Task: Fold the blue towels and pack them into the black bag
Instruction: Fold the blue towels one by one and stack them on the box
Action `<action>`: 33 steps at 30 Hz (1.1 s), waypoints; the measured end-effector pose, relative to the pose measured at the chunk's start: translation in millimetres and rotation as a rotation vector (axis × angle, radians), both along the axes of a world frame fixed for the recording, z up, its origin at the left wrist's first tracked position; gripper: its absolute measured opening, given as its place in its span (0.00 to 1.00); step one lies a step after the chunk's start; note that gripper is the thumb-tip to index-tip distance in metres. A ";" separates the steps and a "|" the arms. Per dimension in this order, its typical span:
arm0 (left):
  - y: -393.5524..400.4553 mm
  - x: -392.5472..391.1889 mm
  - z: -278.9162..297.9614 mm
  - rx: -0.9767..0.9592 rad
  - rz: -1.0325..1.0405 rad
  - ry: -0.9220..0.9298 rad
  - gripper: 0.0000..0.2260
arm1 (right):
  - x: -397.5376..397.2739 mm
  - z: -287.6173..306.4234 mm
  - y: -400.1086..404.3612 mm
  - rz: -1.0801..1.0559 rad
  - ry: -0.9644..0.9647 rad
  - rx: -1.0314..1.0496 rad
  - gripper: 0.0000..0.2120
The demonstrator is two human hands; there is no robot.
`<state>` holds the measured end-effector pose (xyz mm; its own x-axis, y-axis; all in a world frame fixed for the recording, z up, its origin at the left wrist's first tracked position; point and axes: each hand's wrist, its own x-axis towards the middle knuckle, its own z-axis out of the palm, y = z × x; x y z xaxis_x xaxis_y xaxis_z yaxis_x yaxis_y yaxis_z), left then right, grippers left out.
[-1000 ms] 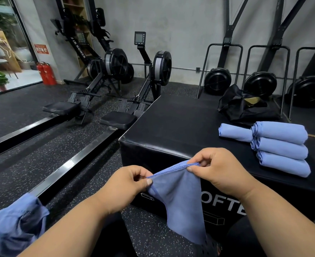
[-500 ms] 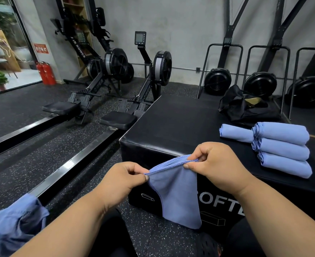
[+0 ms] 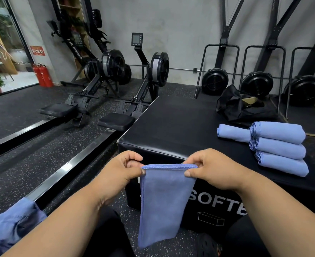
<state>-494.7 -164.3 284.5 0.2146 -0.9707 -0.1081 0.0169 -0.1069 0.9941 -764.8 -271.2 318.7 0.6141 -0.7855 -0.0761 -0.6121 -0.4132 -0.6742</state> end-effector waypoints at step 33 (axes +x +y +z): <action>-207.7 34.1 60.1 0.082 -0.198 -0.630 0.03 | 33.6 36.1 -154.7 -0.103 -0.096 0.107 0.05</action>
<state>-460.5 -372.0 344.6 0.0792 -0.9922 -0.0960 -0.5928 -0.1243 0.7957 -731.2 -425.9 354.8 0.5395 -0.8350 -0.1078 -0.5783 -0.2745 -0.7683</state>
